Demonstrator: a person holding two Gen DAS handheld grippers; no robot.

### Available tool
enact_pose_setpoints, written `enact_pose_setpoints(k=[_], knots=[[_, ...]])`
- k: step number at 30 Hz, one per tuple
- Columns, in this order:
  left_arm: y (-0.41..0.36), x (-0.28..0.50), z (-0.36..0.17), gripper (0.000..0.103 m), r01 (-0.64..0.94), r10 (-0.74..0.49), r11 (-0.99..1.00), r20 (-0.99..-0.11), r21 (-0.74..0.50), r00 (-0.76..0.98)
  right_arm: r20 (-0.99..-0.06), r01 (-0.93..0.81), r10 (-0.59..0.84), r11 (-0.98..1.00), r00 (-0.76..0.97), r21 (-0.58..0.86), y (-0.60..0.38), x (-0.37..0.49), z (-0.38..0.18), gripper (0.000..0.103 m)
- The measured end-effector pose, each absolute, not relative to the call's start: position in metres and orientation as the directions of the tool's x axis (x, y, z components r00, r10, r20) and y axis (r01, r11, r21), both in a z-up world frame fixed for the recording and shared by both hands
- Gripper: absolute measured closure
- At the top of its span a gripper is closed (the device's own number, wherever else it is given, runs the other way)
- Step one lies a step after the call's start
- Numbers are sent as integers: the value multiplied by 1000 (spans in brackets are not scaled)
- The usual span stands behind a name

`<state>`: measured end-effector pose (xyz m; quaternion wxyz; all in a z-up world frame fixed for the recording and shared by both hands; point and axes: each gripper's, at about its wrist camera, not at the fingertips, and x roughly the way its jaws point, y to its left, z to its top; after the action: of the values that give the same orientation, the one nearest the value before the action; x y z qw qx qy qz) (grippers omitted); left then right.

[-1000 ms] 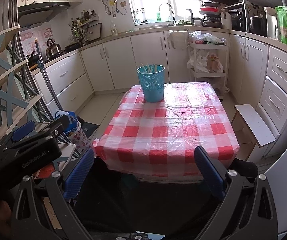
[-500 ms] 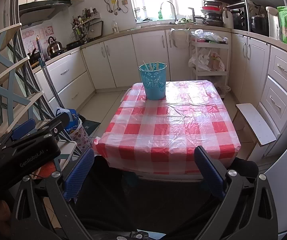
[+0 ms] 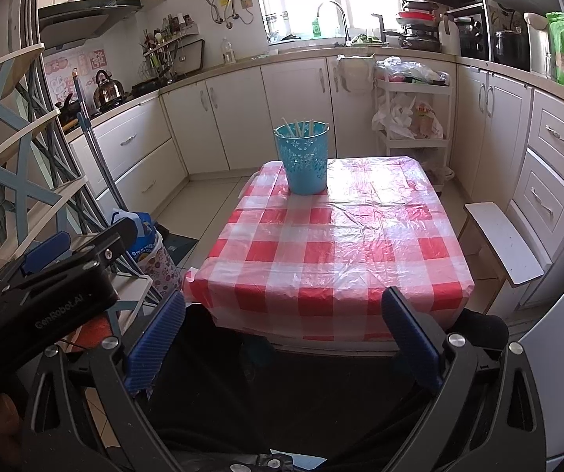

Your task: Organize utensils

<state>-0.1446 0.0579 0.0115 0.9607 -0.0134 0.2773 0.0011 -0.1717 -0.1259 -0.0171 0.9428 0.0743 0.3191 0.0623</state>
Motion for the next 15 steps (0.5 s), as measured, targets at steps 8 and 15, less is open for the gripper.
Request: enact_pose_setpoints(k=[8,15], knots=[[57,-145,11,8,-3,-13,1000,-535,-29,845,-597,-73,170,980,784,183,-124,-173,-22,7],[58,-146,12,8,-3,-11,1000,-535,-26,845,-598,-72,170,980,783,183,-123,-174,-22,7]])
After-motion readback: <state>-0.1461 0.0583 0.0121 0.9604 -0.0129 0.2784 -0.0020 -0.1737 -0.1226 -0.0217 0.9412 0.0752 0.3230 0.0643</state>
